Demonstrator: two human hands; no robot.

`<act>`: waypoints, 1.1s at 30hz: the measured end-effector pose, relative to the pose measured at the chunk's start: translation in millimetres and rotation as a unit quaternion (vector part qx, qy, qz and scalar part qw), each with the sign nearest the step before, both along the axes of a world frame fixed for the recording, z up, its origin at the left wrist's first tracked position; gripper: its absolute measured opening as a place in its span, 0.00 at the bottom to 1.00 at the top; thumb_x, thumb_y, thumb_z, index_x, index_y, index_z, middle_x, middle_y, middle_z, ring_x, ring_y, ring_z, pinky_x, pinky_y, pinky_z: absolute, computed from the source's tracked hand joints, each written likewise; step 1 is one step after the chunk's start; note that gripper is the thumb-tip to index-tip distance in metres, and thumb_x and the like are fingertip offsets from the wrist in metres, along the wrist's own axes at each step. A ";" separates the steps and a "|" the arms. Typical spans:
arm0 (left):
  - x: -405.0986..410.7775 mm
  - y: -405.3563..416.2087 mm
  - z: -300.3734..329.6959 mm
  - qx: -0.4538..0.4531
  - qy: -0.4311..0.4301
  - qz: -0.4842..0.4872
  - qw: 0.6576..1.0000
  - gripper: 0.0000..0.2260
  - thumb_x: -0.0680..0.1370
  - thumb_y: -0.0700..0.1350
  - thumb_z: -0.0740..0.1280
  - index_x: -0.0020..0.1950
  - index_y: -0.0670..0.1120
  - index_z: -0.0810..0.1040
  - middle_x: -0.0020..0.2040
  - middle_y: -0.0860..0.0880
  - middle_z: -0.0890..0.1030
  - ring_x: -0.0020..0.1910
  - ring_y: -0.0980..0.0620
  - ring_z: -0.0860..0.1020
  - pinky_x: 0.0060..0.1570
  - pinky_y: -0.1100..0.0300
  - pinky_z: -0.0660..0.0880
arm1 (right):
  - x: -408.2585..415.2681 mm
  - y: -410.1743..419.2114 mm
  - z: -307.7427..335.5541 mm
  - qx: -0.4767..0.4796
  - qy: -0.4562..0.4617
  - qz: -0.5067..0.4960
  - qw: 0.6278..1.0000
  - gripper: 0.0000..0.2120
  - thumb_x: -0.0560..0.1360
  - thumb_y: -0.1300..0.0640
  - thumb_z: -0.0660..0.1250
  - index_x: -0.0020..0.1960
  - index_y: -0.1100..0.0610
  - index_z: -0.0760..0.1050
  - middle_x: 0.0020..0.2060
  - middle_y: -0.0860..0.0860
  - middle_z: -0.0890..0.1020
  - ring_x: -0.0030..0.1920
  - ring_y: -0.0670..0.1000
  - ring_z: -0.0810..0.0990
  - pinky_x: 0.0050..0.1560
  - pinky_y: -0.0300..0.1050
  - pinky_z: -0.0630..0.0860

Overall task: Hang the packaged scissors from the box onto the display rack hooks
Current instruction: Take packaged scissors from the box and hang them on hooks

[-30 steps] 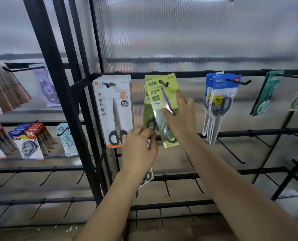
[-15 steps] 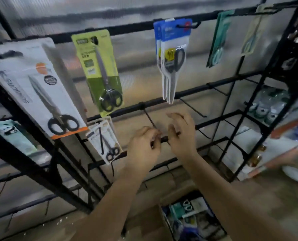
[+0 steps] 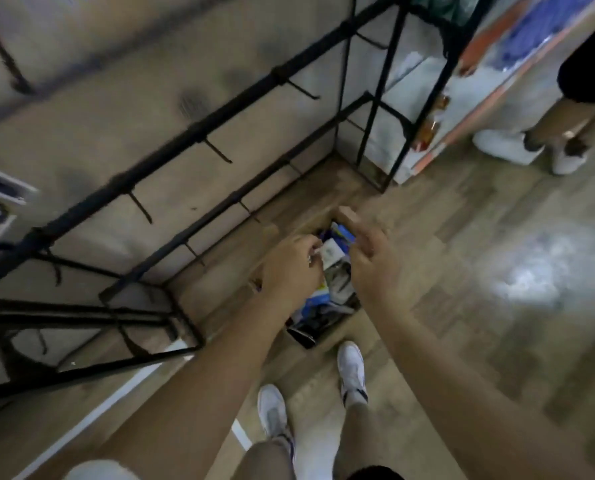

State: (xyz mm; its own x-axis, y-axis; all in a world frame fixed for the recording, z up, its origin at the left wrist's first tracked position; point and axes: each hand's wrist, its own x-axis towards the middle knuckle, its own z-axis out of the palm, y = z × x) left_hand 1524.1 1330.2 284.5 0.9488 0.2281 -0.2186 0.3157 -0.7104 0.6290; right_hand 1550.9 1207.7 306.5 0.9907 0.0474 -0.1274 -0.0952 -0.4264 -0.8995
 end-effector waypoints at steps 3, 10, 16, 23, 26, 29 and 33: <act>24.2 2.5 -76.4 -0.023 0.107 0.045 0.993 0.12 0.79 0.43 0.63 0.62 0.45 0.75 0.57 0.44 0.79 0.54 0.45 0.77 0.55 0.50 0.74 | 14.4 -3.1 -72.1 -0.035 0.073 0.019 0.997 0.15 0.76 0.70 0.59 0.60 0.61 0.76 0.54 0.55 0.73 0.49 0.49 0.72 0.41 0.23 0.62; 22.1 21.2 -273.4 -0.061 0.274 0.092 0.955 0.11 0.80 0.42 0.59 0.62 0.42 0.73 0.57 0.41 0.77 0.54 0.43 0.76 0.56 0.49 0.74 | 11.4 -12.8 -281.5 -0.084 0.294 0.016 0.952 0.19 0.78 0.65 0.57 0.68 0.56 0.70 0.62 0.54 0.74 0.58 0.53 0.73 0.53 0.41 0.67; 15.0 32.3 -405.9 0.005 0.332 0.029 0.943 0.13 0.80 0.41 0.60 0.63 0.43 0.71 0.63 0.42 0.73 0.61 0.43 0.72 0.57 0.54 0.69 | 1.9 -12.1 -418.0 -0.045 0.401 -0.089 0.911 0.15 0.77 0.62 0.59 0.62 0.58 0.74 0.47 0.54 0.78 0.49 0.55 0.77 0.46 0.45 0.71; 83.9 38.2 -489.7 0.051 0.213 -0.009 0.976 0.27 0.76 0.41 0.67 0.73 0.41 0.62 0.70 0.41 0.66 0.69 0.42 0.65 0.67 0.51 0.64 | 52.6 17.4 -509.0 0.045 0.367 -0.163 0.915 0.06 0.78 0.59 0.63 0.55 0.53 0.71 0.41 0.48 0.74 0.43 0.49 0.73 0.39 0.37 0.70; 115.3 43.3 -515.3 0.018 0.198 -0.014 0.980 0.37 0.70 0.46 0.75 0.74 0.41 0.60 0.70 0.41 0.65 0.69 0.42 0.65 0.68 0.51 0.64 | 74.6 28.0 -538.5 0.073 0.399 -0.169 0.899 0.18 0.73 0.53 0.71 0.60 0.59 0.73 0.52 0.52 0.79 0.51 0.51 0.77 0.45 0.40 0.71; 131.7 49.0 -534.5 0.037 0.222 -0.052 0.973 0.45 0.66 0.48 0.78 0.76 0.42 0.56 0.70 0.41 0.63 0.70 0.43 0.62 0.69 0.53 0.62 | 86.0 34.5 -561.6 0.127 0.414 -0.184 0.883 0.20 0.68 0.54 0.76 0.55 0.58 0.72 0.50 0.50 0.78 0.51 0.51 0.76 0.50 0.44 0.72; 136.0 48.5 -552.4 0.073 0.235 -0.080 0.966 0.49 0.65 0.50 0.78 0.76 0.44 0.52 0.71 0.43 0.64 0.68 0.44 0.57 0.68 0.55 0.59 | 92.8 39.8 -582.1 0.196 0.409 -0.207 0.867 0.20 0.67 0.55 0.77 0.54 0.53 0.71 0.47 0.48 0.78 0.51 0.50 0.76 0.55 0.45 0.72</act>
State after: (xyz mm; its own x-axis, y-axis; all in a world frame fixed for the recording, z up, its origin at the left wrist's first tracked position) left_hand 1660.1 1378.7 -268.0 0.7784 0.1473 -0.6102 0.4206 -0.8440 0.3329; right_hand 1643.7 1247.5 -275.6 0.5186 -0.0917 -0.8501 -0.8419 0.1186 -0.5264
